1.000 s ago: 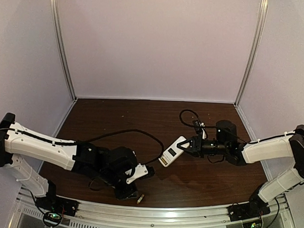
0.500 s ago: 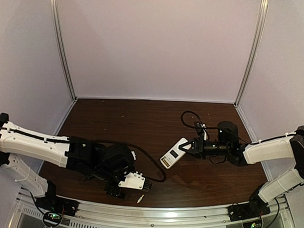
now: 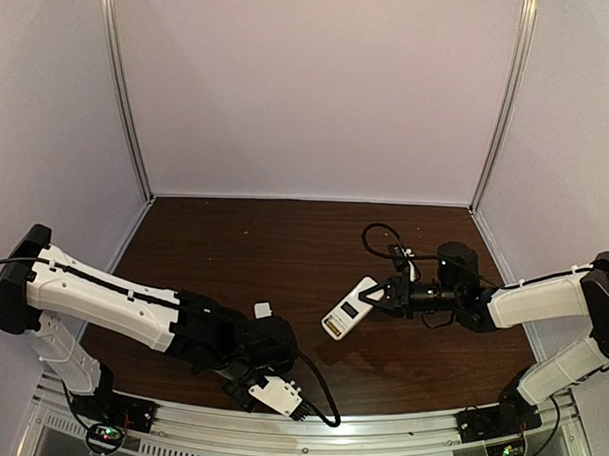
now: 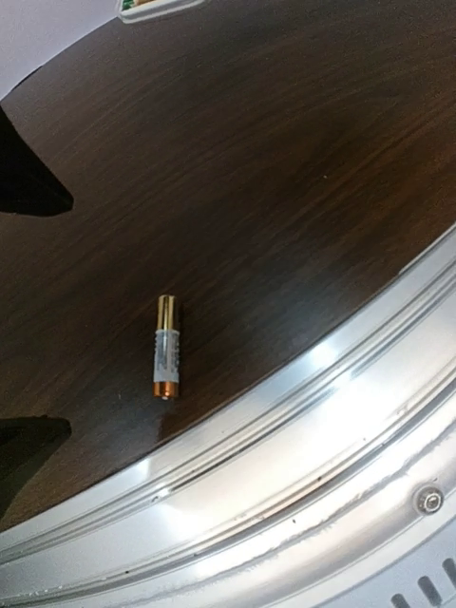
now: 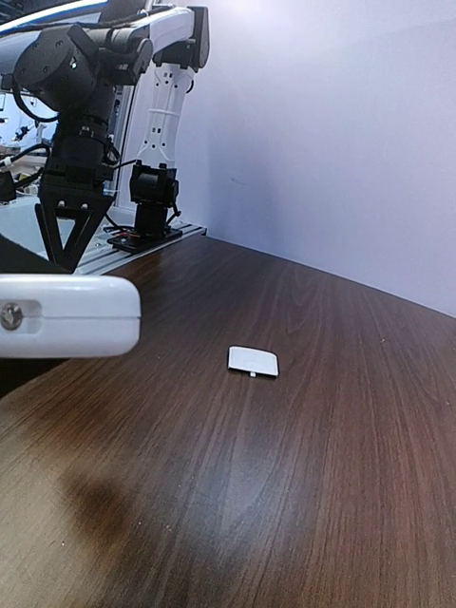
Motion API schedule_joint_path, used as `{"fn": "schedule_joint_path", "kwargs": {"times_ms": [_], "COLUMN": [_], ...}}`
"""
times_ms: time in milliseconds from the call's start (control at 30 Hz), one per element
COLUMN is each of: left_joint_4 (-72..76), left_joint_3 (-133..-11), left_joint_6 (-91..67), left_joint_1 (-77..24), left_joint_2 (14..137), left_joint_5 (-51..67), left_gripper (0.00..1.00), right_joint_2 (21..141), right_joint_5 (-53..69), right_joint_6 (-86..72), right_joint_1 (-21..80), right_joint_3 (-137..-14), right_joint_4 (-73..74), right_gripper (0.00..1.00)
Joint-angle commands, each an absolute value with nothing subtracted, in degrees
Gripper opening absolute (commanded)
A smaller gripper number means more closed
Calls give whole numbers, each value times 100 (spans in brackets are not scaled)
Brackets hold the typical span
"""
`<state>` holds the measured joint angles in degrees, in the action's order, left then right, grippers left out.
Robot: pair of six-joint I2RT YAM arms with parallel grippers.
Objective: Load the batteries into the remote control
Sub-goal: Adjust the battery at the corner of the board.
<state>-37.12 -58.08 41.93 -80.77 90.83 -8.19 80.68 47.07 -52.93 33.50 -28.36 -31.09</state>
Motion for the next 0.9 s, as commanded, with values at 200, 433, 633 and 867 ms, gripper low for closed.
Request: {"fn": "schedule_joint_path", "kwargs": {"times_ms": [200, 433, 633, 867], "left_joint_4": [-3538, -3647, -3700, -3707], "left_joint_3": [-6325, -6416, -6364, -6291], "left_joint_6": [4687, 4704, 4722, 4736], "left_joint_1": [-8253, -8257, -8260, -8253], "left_joint_2": [9760, 10040, 10115, 10177], "left_joint_5": [-528, -335, -404, -427], "left_gripper": [68, 63, 62, 58], "right_joint_2": [8059, 8068, 8081, 8079], "right_joint_5": [4922, 4978, 5027, 5078], "right_joint_6": [-5422, -5524, -5587, -5696], "right_joint_1": [3244, 3179, 3129, 3087], "right_joint_3": [-2657, -2595, -2545, -2484], "right_joint_4": [-3569, -3727, -3845, -3992], "right_gripper": [0, 0, 0, 0]}}
